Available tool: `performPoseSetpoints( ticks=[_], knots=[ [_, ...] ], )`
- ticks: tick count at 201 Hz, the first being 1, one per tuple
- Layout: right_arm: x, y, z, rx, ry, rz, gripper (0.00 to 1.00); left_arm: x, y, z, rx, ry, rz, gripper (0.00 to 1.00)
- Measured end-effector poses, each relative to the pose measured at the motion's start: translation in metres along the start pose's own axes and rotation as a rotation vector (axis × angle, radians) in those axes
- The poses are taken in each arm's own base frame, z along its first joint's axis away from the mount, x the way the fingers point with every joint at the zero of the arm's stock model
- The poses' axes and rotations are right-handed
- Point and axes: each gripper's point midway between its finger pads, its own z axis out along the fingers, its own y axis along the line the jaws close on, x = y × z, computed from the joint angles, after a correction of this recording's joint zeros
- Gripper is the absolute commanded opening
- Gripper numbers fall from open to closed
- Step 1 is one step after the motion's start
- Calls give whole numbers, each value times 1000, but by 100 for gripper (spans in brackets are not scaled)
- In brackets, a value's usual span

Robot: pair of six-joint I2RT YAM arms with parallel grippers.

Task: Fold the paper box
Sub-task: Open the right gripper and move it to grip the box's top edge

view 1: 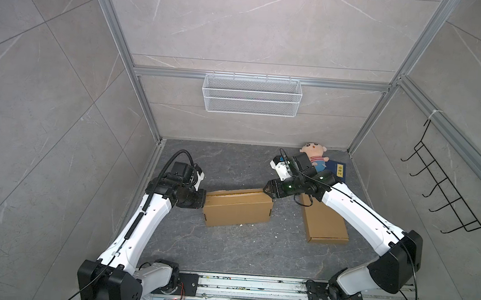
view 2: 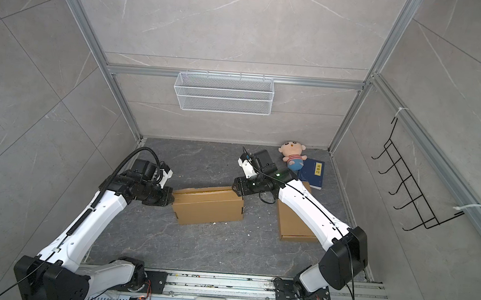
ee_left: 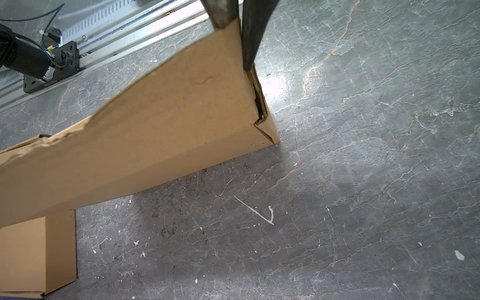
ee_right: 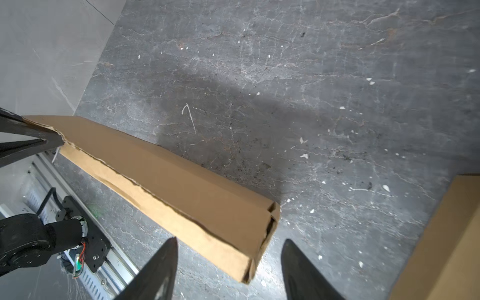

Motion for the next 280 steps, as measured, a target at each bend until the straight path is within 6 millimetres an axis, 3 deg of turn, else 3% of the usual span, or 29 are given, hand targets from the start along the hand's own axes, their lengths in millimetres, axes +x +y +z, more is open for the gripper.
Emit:
performPoseSetpoints(
  ticks=[80,115,162,193,226,280],
  knots=[
    [-24,-8,-30,107,-61,-271,70,0,0,0,0,1,10,8],
    [-26,12,-28,95,-64,-459,75,0,0,0,-1,1,15,8],
    [-44,70,-8,32,-68,-761,80,0,0,1,-1,2,23,8],
    [-31,95,23,1,1,-913,82,-1,0,1,-1,1,25,8],
    [-12,103,45,-14,79,-1018,83,-3,0,3,0,-4,27,8],
    [-11,96,57,23,112,-1098,84,-4,0,3,1,-4,28,8]
  ],
)
